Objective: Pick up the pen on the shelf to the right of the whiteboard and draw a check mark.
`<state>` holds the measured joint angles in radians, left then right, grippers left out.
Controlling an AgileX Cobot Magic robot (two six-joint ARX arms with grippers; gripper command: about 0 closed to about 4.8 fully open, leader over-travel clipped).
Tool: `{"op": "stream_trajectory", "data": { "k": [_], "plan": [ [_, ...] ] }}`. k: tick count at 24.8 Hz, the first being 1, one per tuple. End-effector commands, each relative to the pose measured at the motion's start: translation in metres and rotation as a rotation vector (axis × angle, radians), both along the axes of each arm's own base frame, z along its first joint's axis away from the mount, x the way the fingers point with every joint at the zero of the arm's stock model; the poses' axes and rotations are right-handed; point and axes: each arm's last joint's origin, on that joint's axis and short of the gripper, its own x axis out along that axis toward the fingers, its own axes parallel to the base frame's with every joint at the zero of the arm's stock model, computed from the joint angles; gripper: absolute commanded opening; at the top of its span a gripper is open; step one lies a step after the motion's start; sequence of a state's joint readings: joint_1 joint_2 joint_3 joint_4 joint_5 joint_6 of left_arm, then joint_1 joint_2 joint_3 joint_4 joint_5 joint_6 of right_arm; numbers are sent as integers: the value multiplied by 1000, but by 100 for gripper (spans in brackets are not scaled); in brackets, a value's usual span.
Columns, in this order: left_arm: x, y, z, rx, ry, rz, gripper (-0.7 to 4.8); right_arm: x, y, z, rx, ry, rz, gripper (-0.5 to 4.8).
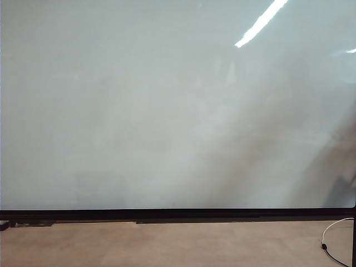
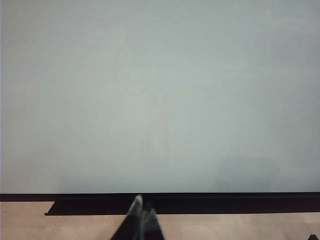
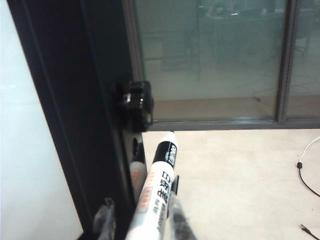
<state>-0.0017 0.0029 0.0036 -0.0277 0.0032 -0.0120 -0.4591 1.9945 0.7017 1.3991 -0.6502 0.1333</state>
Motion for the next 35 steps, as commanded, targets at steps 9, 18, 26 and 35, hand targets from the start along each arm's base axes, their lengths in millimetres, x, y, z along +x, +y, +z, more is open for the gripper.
{"op": "stream_trajectory", "data": {
  "k": [9,18,26,35],
  "plan": [
    [0,0,2,4,-9,0,-5,0,0,3,-7,-17,-1,84],
    [0,0,2,4,-9,0,-4,-1,-1,3,-8,-17,2,7],
    [0,0,2,4,-9,0,-4,-2,-2,7,-15,-29,0,-5],
    [0,0,2,4,-9,0,-4,-7,-9,19,-34,-62,-13,-5]
  ]
}}
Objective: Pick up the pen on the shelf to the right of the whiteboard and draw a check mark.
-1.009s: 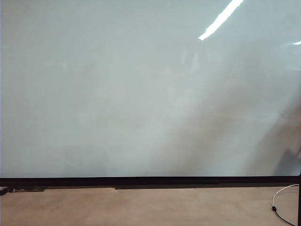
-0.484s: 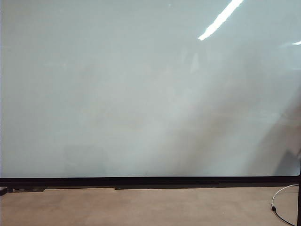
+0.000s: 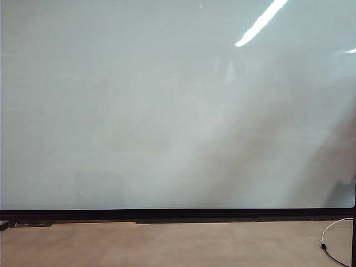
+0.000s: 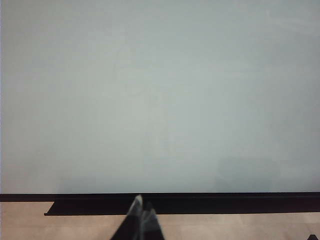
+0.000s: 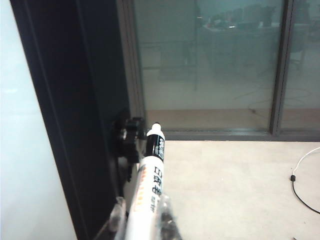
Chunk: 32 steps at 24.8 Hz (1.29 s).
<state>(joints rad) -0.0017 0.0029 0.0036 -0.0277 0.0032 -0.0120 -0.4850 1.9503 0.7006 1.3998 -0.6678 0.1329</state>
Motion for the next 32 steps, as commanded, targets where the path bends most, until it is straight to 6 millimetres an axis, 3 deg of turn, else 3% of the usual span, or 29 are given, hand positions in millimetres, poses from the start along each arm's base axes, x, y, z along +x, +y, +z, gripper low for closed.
{"op": "stream_trajectory", "data": {
  "k": [1,6,11,20,25,32],
  "plan": [
    [0,0,1,4,-8,0,-4,-2,-3,5,-11,-24,-11,-6],
    [0,0,2,4,-9,-1,-4,-14,-15,12,-8,-39,-120,-5],
    [0,0,1,4,-8,0,-5,-32,-12,23,-1,-66,-239,-6],
    [0,0,2,4,-10,0,-5,-85,49,39,67,-80,-509,-5],
    [0,0,2,4,-9,0,-4,-110,82,46,86,-90,-478,-5],
    [0,0,2,4,-9,0,-5,-125,116,53,104,-3,-412,-5]
  ]
}}
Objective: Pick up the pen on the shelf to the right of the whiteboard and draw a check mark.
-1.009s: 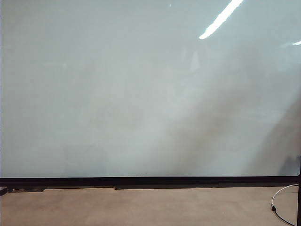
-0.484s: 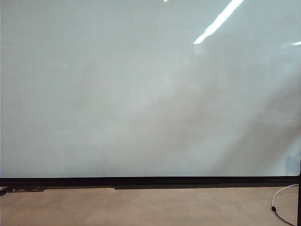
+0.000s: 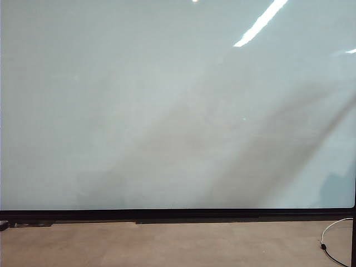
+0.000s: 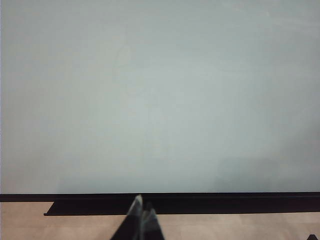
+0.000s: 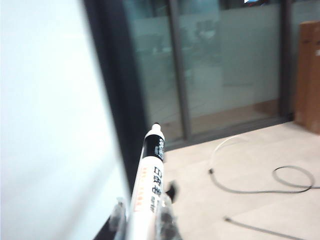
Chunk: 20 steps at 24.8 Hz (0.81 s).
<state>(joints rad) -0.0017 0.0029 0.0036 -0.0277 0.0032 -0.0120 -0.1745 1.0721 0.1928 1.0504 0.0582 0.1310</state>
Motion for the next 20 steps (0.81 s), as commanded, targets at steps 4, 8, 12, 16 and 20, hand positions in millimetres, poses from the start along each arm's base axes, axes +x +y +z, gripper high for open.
{"op": "stream_trajectory", "data": {
  "k": [4,8,12,16,20],
  "plan": [
    [0,0,2,4,-9,0,-5,-13,23,5,22,89,33,-5],
    [0,0,2,4,-9,0,-4,-24,37,13,22,64,93,-5],
    [0,0,2,4,-9,0,-4,-29,49,17,22,47,172,-6],
    [0,0,2,4,-9,0,-4,-31,61,14,62,76,254,-5],
    [0,0,2,4,-9,0,-4,-35,80,9,89,128,381,-6]
  ]
}}
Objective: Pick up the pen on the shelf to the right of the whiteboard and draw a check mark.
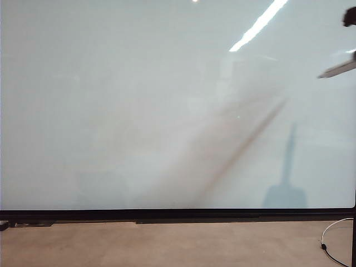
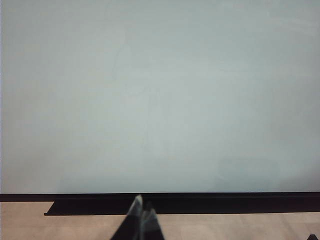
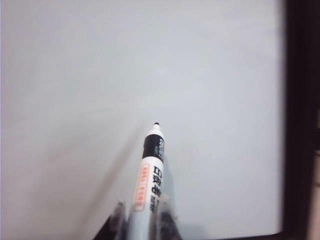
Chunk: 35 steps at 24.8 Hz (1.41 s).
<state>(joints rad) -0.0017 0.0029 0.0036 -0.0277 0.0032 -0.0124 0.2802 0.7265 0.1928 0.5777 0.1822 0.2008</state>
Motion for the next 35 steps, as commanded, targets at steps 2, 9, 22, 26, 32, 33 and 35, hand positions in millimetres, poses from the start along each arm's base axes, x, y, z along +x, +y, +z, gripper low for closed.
{"op": "stream_trajectory", "data": {
  "k": [2,9,22,26,32,33,35],
  "plan": [
    [0,0,2,5,-9,0,-4,-3,11,0,12,14,79,-6],
    [0,0,2,5,-9,0,-5,-3,23,-5,-1,44,264,-5],
    [0,0,2,5,-9,0,-4,24,42,-14,16,-2,504,-5],
    [0,0,2,5,-9,0,-4,39,49,-16,22,-9,536,-5],
    [0,0,2,5,-9,0,-4,58,58,-17,45,-18,557,-5],
    [0,0,2,4,-9,0,-4,61,59,-17,48,-20,566,-6],
    [0,0,2,5,-9,0,-5,67,62,-17,51,-24,579,-6]
  ]
}}
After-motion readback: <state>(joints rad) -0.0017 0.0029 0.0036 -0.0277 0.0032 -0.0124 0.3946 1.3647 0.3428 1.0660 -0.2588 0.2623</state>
